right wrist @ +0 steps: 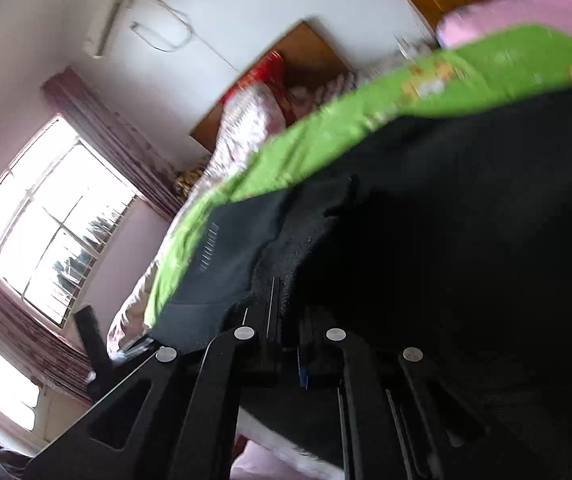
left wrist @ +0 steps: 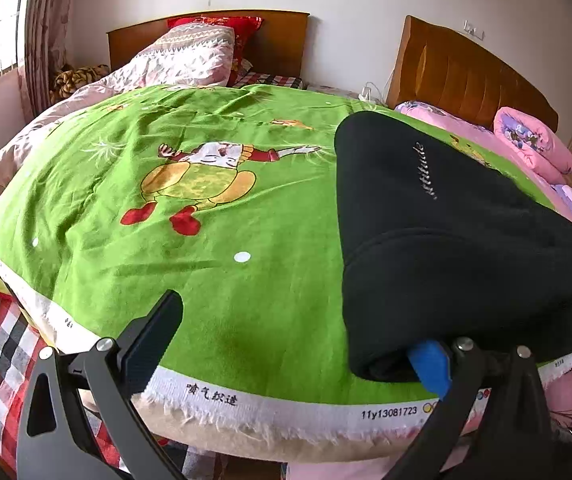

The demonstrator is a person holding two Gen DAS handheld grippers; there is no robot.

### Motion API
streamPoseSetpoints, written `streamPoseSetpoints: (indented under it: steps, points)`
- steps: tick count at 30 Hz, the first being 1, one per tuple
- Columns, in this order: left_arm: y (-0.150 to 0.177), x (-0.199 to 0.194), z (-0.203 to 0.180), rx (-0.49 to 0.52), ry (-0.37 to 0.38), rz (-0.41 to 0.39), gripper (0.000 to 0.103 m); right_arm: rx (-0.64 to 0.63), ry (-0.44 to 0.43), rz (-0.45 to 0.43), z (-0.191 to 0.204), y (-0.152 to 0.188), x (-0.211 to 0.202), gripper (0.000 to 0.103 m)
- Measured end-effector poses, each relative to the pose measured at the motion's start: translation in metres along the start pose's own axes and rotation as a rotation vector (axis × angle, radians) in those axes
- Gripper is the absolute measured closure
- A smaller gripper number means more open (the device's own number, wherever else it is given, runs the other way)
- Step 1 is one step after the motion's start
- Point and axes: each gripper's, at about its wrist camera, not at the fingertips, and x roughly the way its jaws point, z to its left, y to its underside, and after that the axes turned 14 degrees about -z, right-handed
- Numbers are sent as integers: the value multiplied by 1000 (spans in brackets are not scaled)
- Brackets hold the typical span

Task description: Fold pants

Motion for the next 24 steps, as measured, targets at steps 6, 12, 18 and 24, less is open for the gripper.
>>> streamPoseSetpoints:
  steps: [6, 12, 18, 24]
  points:
    - [2, 1, -1, 7, 6, 6, 1, 51, 72, 96, -36, 20, 27, 98]
    - [4, -3, 2, 22, 1, 10, 1, 77, 32, 98, -26, -7, 7, 9]
    - [5, -2, 1, 20, 1, 6, 1, -33, 107, 314, -27, -6, 47, 15]
    - [7, 0, 4, 5, 1, 10, 1, -133, 64, 435, -2, -1, 78, 27]
